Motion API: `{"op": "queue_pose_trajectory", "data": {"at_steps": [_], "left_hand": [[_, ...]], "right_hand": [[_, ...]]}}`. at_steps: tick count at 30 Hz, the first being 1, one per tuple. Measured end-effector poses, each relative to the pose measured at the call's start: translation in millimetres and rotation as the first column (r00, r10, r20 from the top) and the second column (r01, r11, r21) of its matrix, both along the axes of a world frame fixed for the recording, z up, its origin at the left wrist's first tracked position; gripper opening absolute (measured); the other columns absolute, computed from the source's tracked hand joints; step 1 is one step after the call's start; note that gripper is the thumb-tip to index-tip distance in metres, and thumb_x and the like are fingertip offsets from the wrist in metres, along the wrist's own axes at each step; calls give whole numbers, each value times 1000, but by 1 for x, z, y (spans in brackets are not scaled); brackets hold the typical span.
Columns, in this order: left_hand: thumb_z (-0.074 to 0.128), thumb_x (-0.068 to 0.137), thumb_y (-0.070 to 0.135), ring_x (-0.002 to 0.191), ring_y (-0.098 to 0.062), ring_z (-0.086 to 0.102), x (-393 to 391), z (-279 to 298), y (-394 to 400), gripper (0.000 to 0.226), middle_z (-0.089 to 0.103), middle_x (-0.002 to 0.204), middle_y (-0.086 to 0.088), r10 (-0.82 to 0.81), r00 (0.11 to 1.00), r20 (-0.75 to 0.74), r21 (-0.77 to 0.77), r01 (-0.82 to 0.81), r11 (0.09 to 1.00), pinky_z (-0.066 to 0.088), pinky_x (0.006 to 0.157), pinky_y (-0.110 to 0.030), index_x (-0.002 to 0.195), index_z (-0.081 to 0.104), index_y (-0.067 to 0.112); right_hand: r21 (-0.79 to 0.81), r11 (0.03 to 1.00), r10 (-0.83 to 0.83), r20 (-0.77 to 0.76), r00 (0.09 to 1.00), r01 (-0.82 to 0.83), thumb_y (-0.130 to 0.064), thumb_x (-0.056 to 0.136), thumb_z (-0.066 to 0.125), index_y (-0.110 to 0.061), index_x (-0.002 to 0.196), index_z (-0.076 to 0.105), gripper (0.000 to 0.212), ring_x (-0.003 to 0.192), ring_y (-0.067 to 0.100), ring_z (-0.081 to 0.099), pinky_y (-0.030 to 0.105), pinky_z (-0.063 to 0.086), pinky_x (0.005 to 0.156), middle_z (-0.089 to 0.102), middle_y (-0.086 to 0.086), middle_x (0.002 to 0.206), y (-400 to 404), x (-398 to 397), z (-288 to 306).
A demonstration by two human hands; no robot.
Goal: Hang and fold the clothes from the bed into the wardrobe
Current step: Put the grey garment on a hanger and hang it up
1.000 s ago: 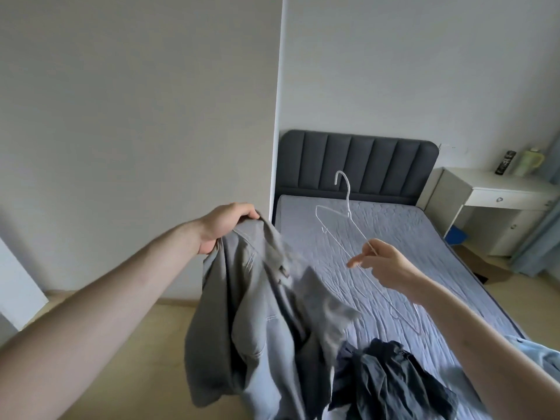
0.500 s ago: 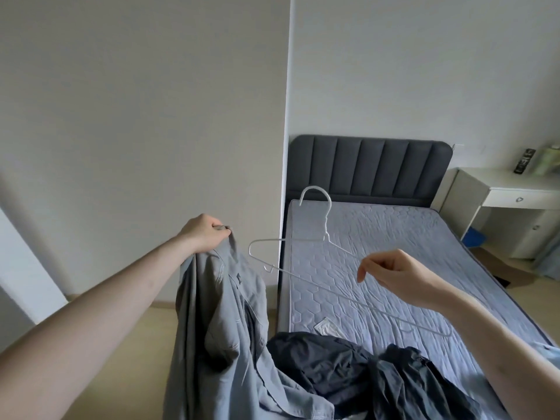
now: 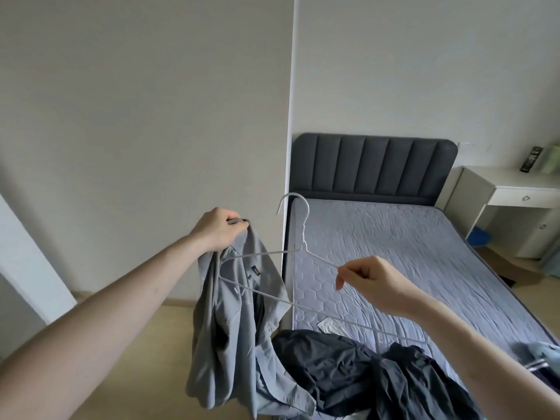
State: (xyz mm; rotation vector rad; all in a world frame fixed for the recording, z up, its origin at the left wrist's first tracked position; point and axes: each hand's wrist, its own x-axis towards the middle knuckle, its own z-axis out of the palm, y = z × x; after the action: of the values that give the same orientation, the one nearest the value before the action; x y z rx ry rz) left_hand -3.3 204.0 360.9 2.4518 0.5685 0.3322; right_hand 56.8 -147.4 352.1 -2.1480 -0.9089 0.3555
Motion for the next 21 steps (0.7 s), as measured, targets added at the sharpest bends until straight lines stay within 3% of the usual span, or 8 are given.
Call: {"op": "queue_pose_trajectory", "data": {"at_steps": [2, 7, 10, 13, 15, 19, 21], "left_hand": [[61, 97, 37, 63, -22, 41, -2, 5, -9, 40, 48, 62, -6, -49, 997, 52, -19, 50, 999, 30, 60, -33, 75, 61, 4], [56, 97, 39, 62, -14, 45, -9, 15, -38, 45, 53, 64, -6, -168, 963, 212, -79, 188, 979, 36, 64, -32, 85, 62, -4], [53, 97, 42, 67, -24, 63, -13, 23, -51, 50, 70, 76, -19, -209, 936, 285, -87, 242, 966, 47, 67, -34, 92, 65, -5], [51, 93, 50, 75, -28, 64, -17, 34, -58, 58, 69, 88, -25, -221, 909, 354, -102, 273, 957, 45, 71, -32, 95, 66, -5], [54, 96, 46, 78, -29, 67, -20, 44, -64, 51, 71, 87, -23, -226, 898, 378, -142, 298, 944, 48, 73, -33, 94, 69, -3], [60, 103, 26, 86, -7, 69, -35, 53, -87, 24, 78, 94, -4, -343, 880, 328, -171, 412, 895, 52, 85, -22, 104, 80, 13], [58, 103, 32, 83, -19, 68, -40, 43, -99, 29, 76, 96, -13, -382, 874, 300, -185, 446, 876, 54, 91, -37, 107, 77, 10]], "right_hand": [[34, 998, -44, 1, 999, 44, -29, 107, 51, -18, 81, 75, 37, 41, 10, 22, 22, 19, 43, 31, -8, 46, 4, -2, -5], [134, 980, -150, 12, 989, 147, -26, 106, 52, -17, 76, 73, 38, 41, 11, 21, 20, 18, 42, 31, -5, 47, 16, -6, -22], [194, 962, -193, -21, 981, 193, -26, 106, 52, -16, 77, 73, 37, 41, 10, 21, 22, 18, 42, 31, -6, 46, 20, -9, -27], [243, 947, -210, -37, 977, 212, -26, 106, 53, -15, 78, 73, 36, 39, 8, 21, 20, 18, 41, 31, -8, 43, 21, -13, -26], [252, 947, -200, -19, 980, 198, -26, 105, 54, -16, 78, 74, 35, 39, 9, 22, 21, 18, 42, 31, -8, 43, 23, -17, -26], [298, 930, -222, -5, 975, 213, -26, 104, 56, -19, 75, 74, 35, 41, 12, 21, 25, 17, 43, 30, -7, 44, 27, -23, -28], [353, 903, -258, -12, 966, 246, -23, 104, 56, -18, 72, 73, 36, 41, 11, 20, 23, 17, 43, 28, -7, 45, 27, -23, -31]]}}
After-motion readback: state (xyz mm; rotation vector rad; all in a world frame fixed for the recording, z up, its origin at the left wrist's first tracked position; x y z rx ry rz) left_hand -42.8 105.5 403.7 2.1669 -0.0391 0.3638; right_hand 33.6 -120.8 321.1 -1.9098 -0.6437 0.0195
